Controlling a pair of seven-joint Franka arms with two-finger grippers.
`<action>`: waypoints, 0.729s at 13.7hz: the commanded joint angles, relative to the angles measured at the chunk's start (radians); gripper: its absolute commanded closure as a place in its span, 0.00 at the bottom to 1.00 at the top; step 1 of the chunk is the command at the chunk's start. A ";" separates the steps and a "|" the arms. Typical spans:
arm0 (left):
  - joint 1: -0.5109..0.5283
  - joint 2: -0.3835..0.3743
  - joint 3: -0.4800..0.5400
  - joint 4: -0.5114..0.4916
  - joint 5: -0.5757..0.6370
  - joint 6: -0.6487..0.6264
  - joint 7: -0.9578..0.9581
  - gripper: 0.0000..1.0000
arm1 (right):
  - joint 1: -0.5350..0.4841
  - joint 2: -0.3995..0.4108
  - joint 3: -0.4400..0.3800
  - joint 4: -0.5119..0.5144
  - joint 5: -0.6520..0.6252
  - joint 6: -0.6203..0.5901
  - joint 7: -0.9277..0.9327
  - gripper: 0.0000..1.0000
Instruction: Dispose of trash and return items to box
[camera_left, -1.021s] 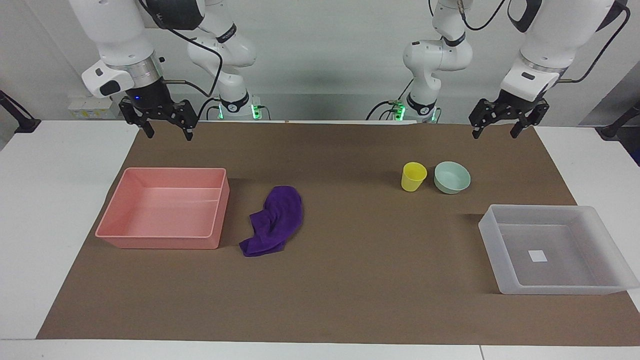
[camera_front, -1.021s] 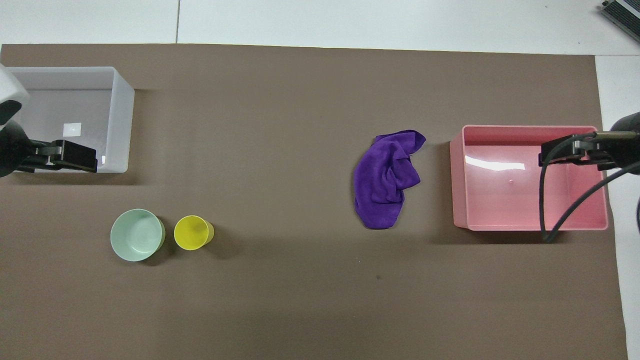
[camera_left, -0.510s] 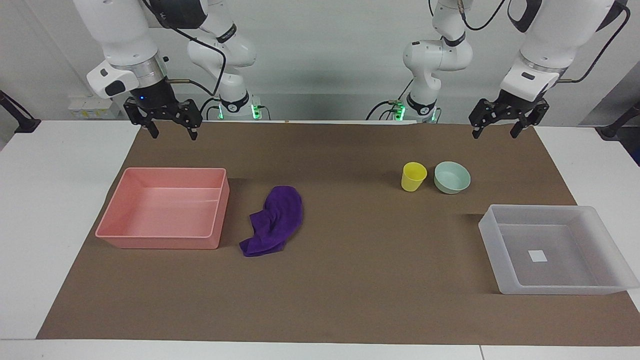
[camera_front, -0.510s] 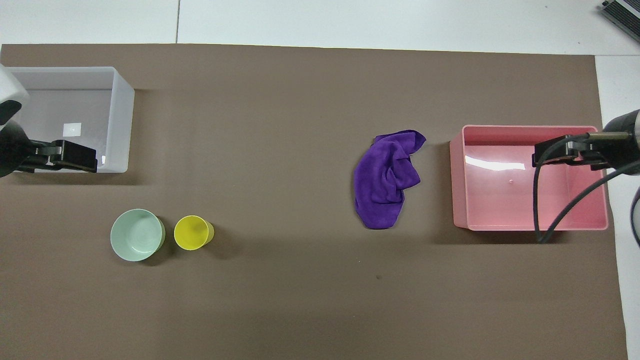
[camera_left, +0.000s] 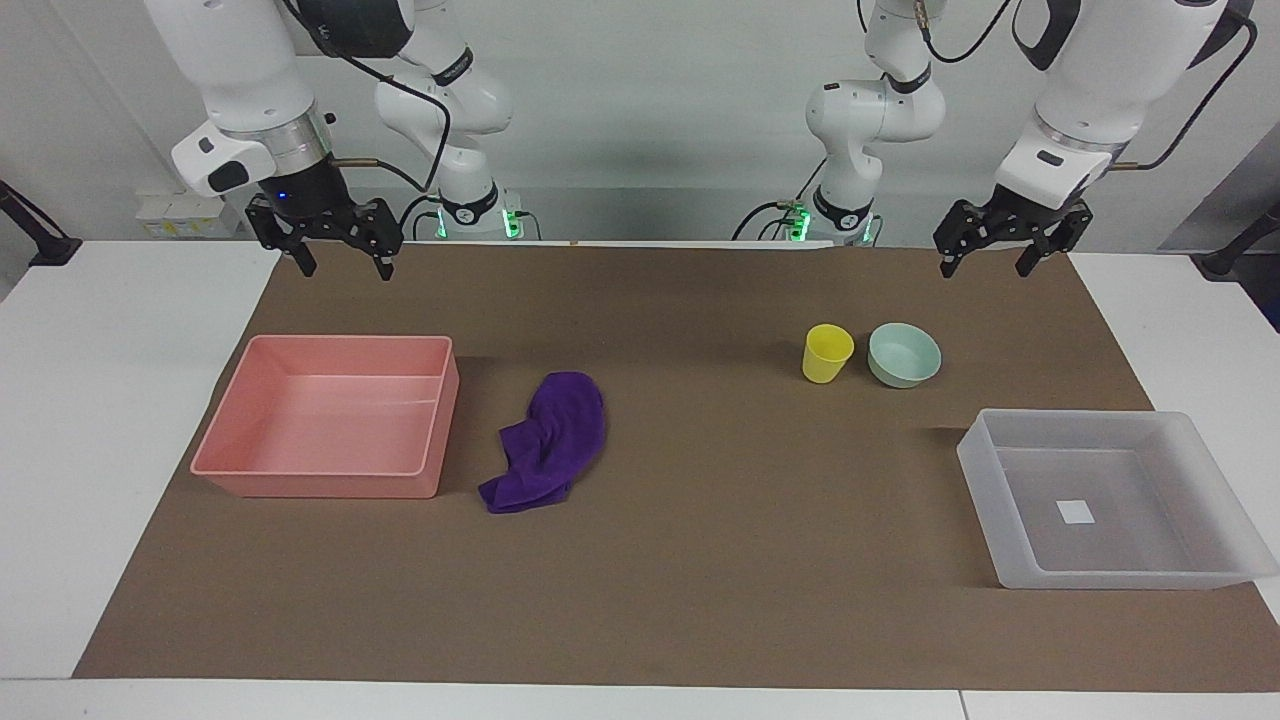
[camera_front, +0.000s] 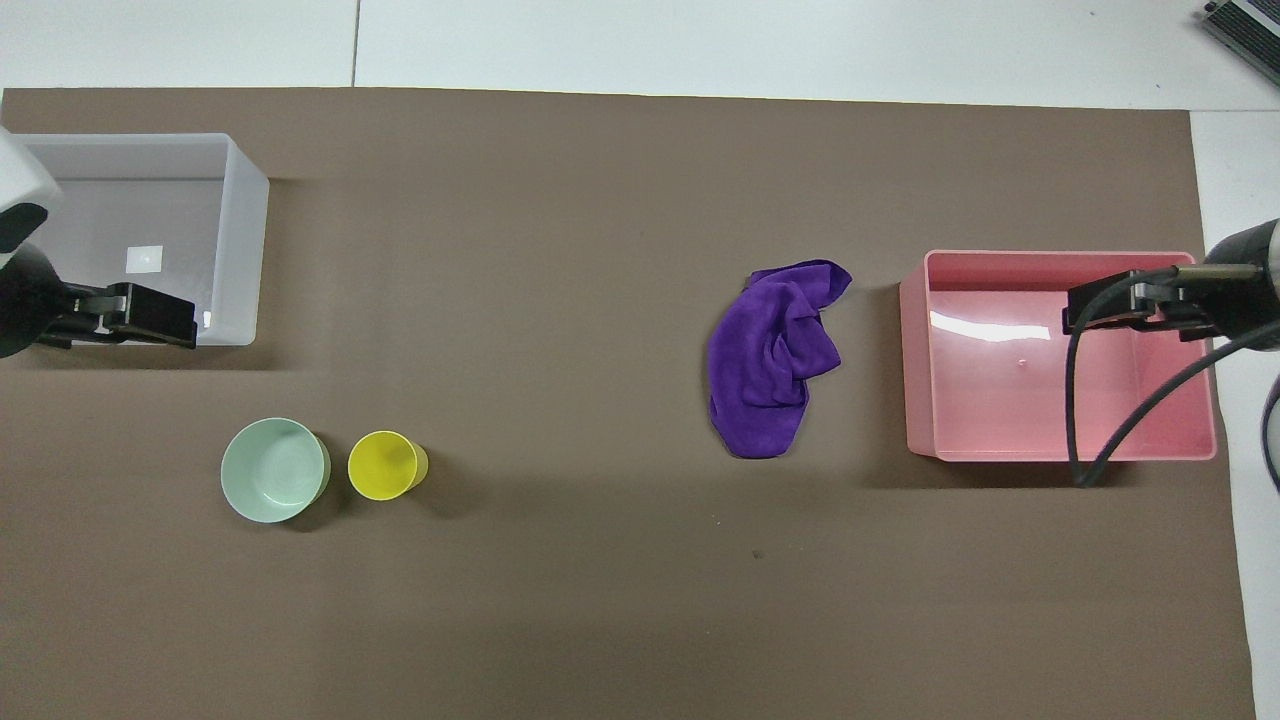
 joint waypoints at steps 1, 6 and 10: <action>-0.003 0.000 0.006 0.007 -0.009 -0.021 0.015 0.00 | -0.024 -0.004 -0.002 -0.010 0.029 0.018 -0.030 0.00; 0.000 -0.003 0.007 0.007 -0.009 -0.020 0.026 0.00 | -0.023 0.008 -0.006 -0.011 0.020 0.095 -0.004 0.00; 0.032 0.003 0.007 -0.028 -0.009 -0.056 0.049 0.00 | -0.008 0.079 -0.006 -0.021 0.017 0.228 0.074 0.00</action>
